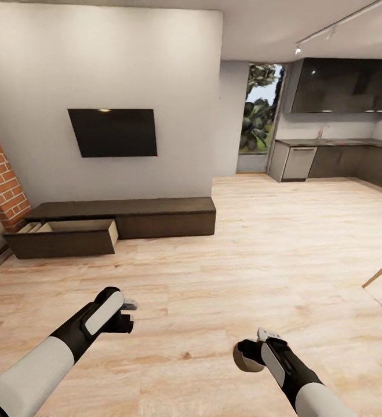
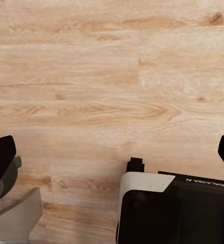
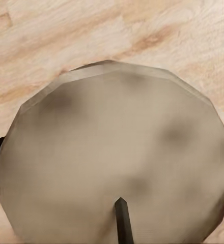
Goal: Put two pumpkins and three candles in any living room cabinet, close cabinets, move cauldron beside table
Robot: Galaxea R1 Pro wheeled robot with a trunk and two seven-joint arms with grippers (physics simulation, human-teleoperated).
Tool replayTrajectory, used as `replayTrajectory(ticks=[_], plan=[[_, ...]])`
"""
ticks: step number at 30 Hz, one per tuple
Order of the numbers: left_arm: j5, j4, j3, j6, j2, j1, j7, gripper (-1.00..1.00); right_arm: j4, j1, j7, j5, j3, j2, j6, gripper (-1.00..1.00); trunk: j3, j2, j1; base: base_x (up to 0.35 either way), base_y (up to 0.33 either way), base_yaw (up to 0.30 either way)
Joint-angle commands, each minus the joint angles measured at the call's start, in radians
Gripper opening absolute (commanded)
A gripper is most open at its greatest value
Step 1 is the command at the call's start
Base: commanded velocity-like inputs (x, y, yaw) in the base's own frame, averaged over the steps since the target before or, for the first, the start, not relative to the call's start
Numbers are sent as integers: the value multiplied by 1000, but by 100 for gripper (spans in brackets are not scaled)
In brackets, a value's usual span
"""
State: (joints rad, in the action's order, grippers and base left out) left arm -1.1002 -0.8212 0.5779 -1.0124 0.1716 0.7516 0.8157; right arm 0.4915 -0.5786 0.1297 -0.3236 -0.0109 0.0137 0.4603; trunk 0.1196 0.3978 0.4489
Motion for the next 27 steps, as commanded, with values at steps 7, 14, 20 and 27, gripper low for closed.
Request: replayTrajectory(ticks=[7, 14, 20, 27], plan=[[-10, -1, 5, 0, 2, 2, 10, 100, 2, 0, 10, -14, -1, 0, 2, -100, 2, 2, 1, 305, 0, 214], [-10, -1, 5, -1, 2, 2, 9, 100, 2, 0, 9, -14, -1, -1, 1, -100, 2, 2, 1, 332, 0, 29], [-10, -1, 5, -1, 2, 2, 8, 100, 2, 0, 8, -14, -1, -2, 1, -100, 2, 2, 1, 333, 0, 2], [-10, -18, 6, -2, 3, 1, 3, 100, 3, -1, 1, -15, -1, 0, 6, -100, 2, 2, 1, 334, 60, 0]])
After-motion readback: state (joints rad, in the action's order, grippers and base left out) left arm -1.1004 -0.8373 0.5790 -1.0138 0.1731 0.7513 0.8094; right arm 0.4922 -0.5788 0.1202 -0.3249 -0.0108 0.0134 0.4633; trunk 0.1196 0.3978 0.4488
